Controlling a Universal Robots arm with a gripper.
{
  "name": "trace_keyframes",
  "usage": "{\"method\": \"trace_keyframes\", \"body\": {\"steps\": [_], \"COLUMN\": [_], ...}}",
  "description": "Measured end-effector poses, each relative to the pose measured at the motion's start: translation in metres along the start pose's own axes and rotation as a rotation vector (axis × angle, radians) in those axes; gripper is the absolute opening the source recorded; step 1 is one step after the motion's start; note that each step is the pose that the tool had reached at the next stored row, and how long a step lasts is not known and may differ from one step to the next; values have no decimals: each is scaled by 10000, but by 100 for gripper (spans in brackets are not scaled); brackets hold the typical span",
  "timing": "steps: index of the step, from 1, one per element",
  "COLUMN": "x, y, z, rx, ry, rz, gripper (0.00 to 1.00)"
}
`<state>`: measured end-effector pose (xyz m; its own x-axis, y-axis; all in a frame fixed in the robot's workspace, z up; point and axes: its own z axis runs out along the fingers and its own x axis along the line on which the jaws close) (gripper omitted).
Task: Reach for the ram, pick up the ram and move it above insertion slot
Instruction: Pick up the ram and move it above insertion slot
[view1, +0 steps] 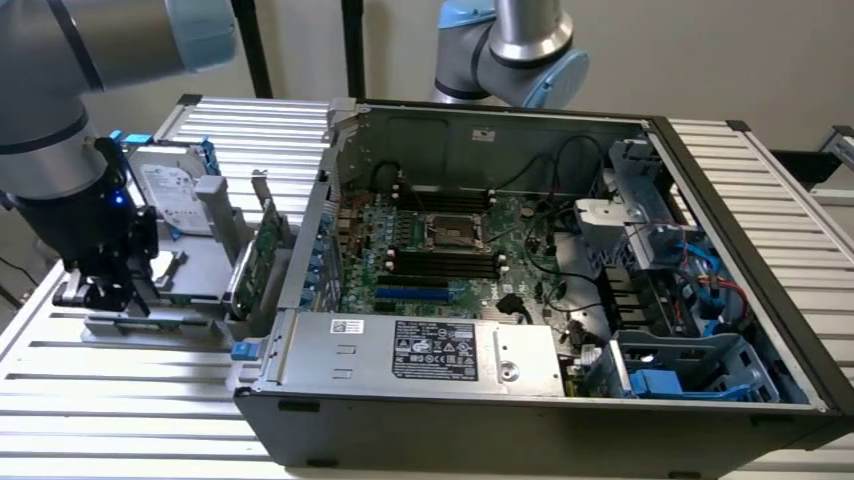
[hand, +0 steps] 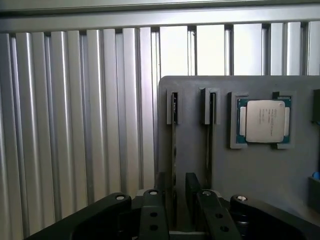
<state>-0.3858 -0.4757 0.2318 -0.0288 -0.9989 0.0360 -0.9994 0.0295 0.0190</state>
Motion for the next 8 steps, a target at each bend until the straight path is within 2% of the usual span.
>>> {"method": "trace_keyframes", "body": {"steps": [8], "x": [1], "y": [-3], "z": [145], "rx": [7], "ry": [4], "rz": [-214], "gripper": [31]}}
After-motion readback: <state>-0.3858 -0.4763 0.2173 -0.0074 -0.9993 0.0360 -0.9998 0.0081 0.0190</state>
